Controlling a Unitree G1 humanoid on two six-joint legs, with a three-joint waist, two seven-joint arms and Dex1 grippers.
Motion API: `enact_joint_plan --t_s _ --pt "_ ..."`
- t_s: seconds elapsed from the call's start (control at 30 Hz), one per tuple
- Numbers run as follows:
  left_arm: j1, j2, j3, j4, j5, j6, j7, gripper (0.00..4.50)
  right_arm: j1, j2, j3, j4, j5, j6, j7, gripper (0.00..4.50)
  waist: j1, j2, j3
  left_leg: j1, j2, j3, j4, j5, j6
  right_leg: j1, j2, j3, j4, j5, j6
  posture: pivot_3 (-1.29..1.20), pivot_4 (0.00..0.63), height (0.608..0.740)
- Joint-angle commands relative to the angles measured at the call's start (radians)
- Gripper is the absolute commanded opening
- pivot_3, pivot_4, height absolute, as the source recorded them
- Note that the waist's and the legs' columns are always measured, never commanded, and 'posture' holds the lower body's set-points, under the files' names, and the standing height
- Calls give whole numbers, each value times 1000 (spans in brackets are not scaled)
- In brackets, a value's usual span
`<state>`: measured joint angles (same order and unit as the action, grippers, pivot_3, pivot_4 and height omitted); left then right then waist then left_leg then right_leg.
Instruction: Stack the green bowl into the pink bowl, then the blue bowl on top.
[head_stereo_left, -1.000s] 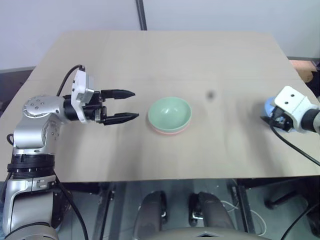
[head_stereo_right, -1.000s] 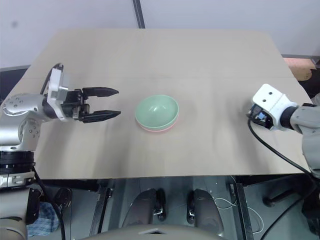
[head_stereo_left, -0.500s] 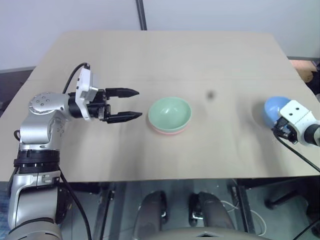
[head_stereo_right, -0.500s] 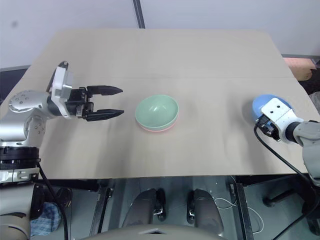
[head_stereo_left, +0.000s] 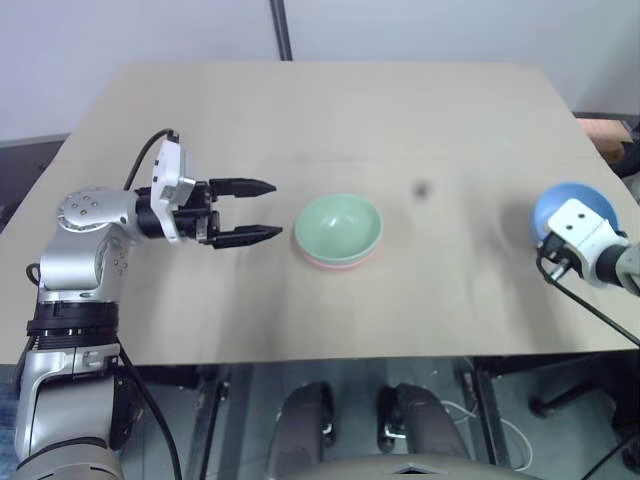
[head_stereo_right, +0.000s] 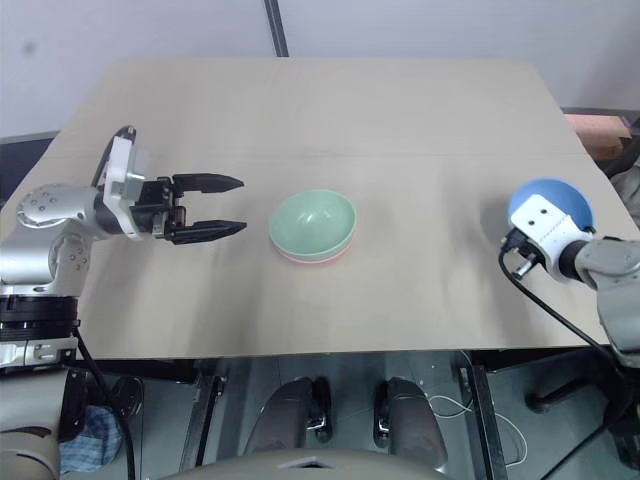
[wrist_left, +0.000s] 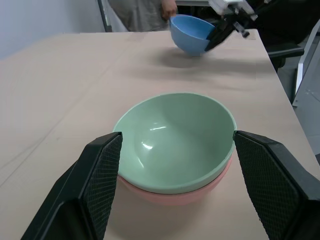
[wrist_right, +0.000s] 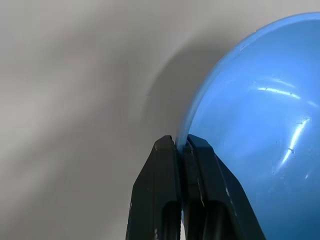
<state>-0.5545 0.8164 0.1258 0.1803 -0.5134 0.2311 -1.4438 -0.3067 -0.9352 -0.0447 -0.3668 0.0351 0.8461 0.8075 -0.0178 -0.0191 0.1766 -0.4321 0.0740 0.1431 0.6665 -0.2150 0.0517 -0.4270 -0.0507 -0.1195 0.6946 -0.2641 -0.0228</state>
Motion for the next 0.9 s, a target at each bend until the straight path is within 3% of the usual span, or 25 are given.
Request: enact_joint_plan --t_s 0.03,0.17,0.33,0.6,0.9 --pt "-15 9 16 3 -1 -19 -6 3778 -90 32 16 -121 89 22 39 17 2 0 0 0 0 0 0 0 0 0 0 0 0 0 0 0 150 740" --pt "-30 4 11 16 0 -22 -7 3778 -209 97 73 -232 218 65 97 17 7 0 0 -1 0 -1 0 0 0 0 0 0 0 0 0 0 150 740" --pt "-54 2 2 45 6 -30 -10 3778 -326 123 224 -263 221 -21 143 17 9 -1 0 -2 -1 -1 1 0 0 0 -1 -1 -1 0 0 0 150 740" --pt "-92 -8 -15 94 30 -61 -26 3778 -480 153 479 -173 48 -231 193 17 4 -1 0 -2 -1 0 1 0 0 0 -1 -1 0 0 0 0 150 740" --pt "-99 -14 -14 96 38 -65 -31 3778 -601 266 542 -96 -10 -298 236 17 5 -1 0 -2 0 0 2 0 0 -1 -1 -1 1 0 0 0 150 740"
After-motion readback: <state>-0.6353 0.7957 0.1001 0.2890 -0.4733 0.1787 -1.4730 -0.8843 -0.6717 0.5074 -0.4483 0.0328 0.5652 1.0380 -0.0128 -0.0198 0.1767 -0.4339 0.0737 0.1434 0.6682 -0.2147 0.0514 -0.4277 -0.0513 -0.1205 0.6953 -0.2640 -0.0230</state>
